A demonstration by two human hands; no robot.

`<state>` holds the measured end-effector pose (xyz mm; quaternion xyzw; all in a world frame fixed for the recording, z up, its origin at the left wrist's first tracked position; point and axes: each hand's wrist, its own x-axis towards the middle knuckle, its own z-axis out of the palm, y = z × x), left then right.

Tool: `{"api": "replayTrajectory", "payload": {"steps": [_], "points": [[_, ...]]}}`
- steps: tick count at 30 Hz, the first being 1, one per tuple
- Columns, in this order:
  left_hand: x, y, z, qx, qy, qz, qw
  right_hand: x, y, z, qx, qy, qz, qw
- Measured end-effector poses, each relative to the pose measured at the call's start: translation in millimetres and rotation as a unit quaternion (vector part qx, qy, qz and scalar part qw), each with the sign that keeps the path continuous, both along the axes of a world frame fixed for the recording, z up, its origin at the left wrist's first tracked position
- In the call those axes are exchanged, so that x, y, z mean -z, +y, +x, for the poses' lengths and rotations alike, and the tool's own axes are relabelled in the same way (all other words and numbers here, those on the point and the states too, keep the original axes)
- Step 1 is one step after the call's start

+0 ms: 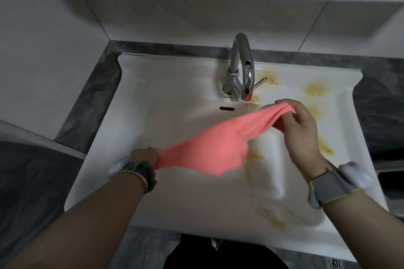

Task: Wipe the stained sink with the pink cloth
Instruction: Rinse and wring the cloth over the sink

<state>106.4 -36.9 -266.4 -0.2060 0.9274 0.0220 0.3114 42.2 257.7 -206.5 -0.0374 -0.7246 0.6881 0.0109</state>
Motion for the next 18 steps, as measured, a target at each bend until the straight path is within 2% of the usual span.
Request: {"api": "replayTrajectory", "payload": {"steps": [2, 6, 9, 11, 13, 14, 15, 16, 18], "points": [[5.7, 10.4, -1.0, 0.038, -0.035, 0.065, 0.997, -7.7, -10.8, 3.1, -0.055, -0.057, -0.092, 0.993], [12.2, 31.6, -6.2, -0.08, -0.054, 0.212, 0.973, -13.9, -18.9, 4.3, -0.122, -0.157, -0.16, 0.967], [13.6, 48.1, -8.2, -0.093, -0.109, 0.305, 0.942, -15.5, -18.6, 2.9, -0.135, -0.216, -0.231, 0.939], [8.7, 61.9, -10.4, -0.144, -0.094, 0.436, 0.883, -19.6, -19.8, 1.8, -0.15, -0.241, -0.271, 0.92], [1.7, 71.9, -14.5, -0.235, -0.073, 0.586, 0.772, -23.3, -19.8, 1.2, -0.16, -0.263, -0.301, 0.902], [-1.2, 78.0, -16.3, -0.296, -0.074, 0.644, 0.701, -24.8, -18.8, 1.7, -0.159, -0.273, -0.311, 0.896], [-1.5, 84.0, -17.8, -0.344, -0.071, 0.676, 0.648, -26.3, -17.8, 2.0, -0.159, -0.284, -0.324, 0.888], [0.0, 89.8, -19.3, -0.366, -0.064, 0.69, 0.621, -27.3, -16.2, 2.4, -0.16, -0.294, -0.348, 0.876], [7.0, 102.4, -19.7, -0.361, -0.066, 0.687, 0.627, -27.1, -11.6, 2.2, -0.171, -0.302, -0.415, 0.841]]}}
